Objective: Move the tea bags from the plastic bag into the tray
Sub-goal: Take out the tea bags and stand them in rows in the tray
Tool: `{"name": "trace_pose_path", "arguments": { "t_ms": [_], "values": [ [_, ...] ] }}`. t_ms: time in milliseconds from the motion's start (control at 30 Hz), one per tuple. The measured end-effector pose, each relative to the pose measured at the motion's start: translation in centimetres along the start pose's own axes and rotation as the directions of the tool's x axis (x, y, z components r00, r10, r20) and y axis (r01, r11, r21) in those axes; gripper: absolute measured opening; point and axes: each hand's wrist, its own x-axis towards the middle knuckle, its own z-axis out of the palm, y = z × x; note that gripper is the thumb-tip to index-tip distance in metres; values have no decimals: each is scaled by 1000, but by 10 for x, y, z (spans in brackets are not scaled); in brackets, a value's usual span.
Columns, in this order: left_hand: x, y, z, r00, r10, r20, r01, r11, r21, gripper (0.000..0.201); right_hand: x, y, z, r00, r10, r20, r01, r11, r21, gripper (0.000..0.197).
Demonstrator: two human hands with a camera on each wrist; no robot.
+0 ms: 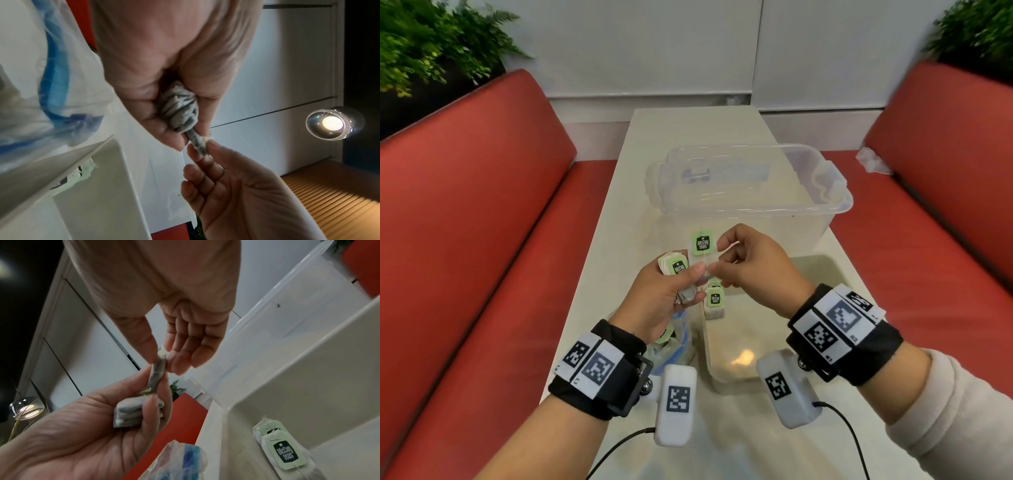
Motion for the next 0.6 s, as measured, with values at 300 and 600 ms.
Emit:
{"name": "trace_pose_path", "arguments": {
  "t_ms": [300,600],
  "values": [
    [3,2,2,1000,0,-9,1,998,63,14,8,2,-5,1000,-3,-6,4,1000,8,19],
    [3,1,-4,1000,-9,-29,15,974,228,17,31,-3,-28,985,-21,172,85,923,-375,11]
  ]
}}
